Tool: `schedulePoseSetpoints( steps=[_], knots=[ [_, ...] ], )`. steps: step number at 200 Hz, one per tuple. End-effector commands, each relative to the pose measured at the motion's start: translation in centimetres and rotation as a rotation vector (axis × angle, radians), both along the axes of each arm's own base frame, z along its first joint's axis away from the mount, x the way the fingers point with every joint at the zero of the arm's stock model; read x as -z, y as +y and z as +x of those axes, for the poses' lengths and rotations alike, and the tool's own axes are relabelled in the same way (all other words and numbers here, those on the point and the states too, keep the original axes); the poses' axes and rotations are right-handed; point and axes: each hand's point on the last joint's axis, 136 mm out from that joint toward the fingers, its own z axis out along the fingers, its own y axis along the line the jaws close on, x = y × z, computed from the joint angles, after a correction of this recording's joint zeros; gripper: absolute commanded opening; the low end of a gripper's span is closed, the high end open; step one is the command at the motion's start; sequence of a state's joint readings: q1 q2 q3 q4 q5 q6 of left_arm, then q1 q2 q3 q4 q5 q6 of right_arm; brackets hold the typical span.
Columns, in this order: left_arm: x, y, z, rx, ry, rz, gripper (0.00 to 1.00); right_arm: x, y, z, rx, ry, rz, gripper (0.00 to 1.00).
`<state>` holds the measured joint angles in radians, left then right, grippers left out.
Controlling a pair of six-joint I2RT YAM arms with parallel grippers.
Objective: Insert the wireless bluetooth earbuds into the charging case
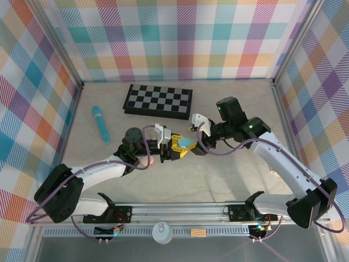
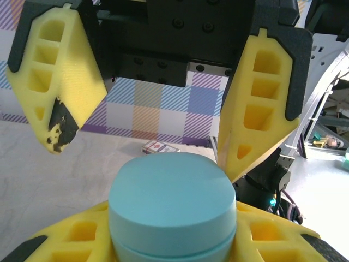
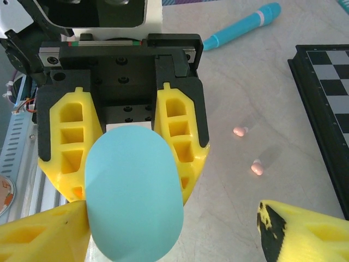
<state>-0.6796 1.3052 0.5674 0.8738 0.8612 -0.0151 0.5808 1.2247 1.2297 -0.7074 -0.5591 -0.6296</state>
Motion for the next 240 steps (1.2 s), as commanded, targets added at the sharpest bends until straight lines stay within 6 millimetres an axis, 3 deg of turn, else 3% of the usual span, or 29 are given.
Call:
schedulePoseSetpoints(
  steps=[1, 58, 86, 115, 162, 206, 229, 240],
  knots=[
    [-1.4, -0.1, -1.5, 0.075, -0.058, -0.039, 0.26, -2.4, -0.7, 2.2, 0.086, -0.103, 0.046, 0.76],
    [-2.0, 0.0, -1.7, 0.076, -0.069, -0.05, 0.26, -2.2, -0.5, 2.2, 0.058, -0.118, 0.044, 0.74],
    [-2.2, 0.1, -1.8, 0.073, -0.085, -0.056, 0.26, -1.8, -0.4, 3.2, 0.079, -0.145, 0.036, 0.69],
    [-2.3, 0.0, -1.7, 0.072, -0.082, -0.05, 0.26, -2.2, 0.1, 2.6, 0.033, -0.139, 0.065, 0.54],
    [-2.7, -0.1, -1.3, 0.058, -0.09, -0.057, 0.26, -0.8, 0.4, 0.6, -0.065, -0.025, 0.044, 0.32],
    [-2.6, -0.3, -1.1, 0.058, -0.084, -0.049, 0.26, -0.8, 0.4, 0.6, -0.062, -0.023, 0.046, 0.05],
    [-2.5, -0.2, -0.7, 0.032, -0.086, -0.054, 0.29, -1.3, 0.3, 0.9, -0.038, -0.053, 0.061, 0.01],
    [-2.5, -0.2, -0.5, 0.02, -0.083, -0.058, 0.37, -1.5, 0.3, 1.1, -0.025, -0.072, 0.072, 0.0]
  ],
)
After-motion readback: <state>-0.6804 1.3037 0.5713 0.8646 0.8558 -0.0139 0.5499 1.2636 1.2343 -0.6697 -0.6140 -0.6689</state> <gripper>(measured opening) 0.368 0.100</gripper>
